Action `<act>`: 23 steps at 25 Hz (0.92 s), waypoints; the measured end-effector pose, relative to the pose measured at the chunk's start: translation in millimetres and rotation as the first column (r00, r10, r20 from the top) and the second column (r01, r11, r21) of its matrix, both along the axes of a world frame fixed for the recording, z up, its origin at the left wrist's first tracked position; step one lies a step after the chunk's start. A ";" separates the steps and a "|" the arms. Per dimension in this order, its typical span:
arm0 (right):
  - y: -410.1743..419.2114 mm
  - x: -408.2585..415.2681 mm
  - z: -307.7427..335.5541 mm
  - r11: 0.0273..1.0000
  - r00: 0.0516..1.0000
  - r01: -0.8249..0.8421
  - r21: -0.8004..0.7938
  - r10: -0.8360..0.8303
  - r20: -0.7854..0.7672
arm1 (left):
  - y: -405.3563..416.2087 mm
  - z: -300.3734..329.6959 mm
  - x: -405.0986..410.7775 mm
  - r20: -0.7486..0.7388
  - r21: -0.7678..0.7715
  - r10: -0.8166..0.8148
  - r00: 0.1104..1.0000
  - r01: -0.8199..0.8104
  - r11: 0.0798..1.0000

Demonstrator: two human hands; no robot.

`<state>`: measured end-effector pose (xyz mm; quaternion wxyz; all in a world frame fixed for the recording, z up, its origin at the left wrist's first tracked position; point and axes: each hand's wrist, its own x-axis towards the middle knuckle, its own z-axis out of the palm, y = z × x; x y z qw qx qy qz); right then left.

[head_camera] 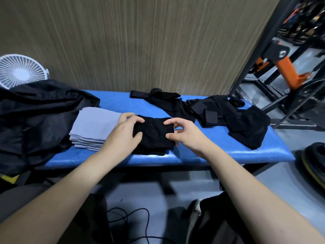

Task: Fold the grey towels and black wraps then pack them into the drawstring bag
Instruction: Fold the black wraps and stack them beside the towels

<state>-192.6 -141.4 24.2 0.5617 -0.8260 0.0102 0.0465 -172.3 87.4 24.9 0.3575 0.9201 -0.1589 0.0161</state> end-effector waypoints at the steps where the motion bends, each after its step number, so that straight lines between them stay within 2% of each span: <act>1: 3.2 1.6 -1.6 1.000 1.000 -0.006 -0.020 0.006 -0.011 | 2.3 -1.1 -0.5 0.000 0.029 0.003 1.000 -0.003 1.000; 7: 12.2 7.3 -8.8 0.977 0.992 -0.087 -0.193 0.068 -0.105 | 3.1 -10.0 -4.4 0.017 0.167 -0.054 0.998 0.050 0.985; 11: 9.1 8.4 -10.2 0.947 0.993 -0.119 -0.298 0.114 -0.033 | 0.3 -12.3 -8.0 0.146 0.165 -0.106 0.983 0.082 0.983; 14: 2.1 8.4 -12.1 0.908 0.994 -0.105 -0.406 0.112 -0.006 | -1.5 -11.2 -8.7 0.185 0.167 -0.169 0.968 0.139 0.976; 17: -2.5 7.9 -15.2 0.901 0.993 -0.082 -0.427 0.109 0.039 | -6.5 -11.9 -6.4 0.172 0.208 -0.199 0.965 0.162 0.965; 19: -3.6 7.2 -17.9 0.887 0.983 -0.115 -0.447 0.166 0.076 | -10.3 -17.1 -2.6 0.150 0.255 -0.213 0.965 0.171 0.952; 23: -2.5 9.0 -25.7 0.783 0.956 -0.204 -0.588 0.287 0.050 | -14.9 -33.5 3.0 0.052 0.283 -0.277 0.959 0.252 0.925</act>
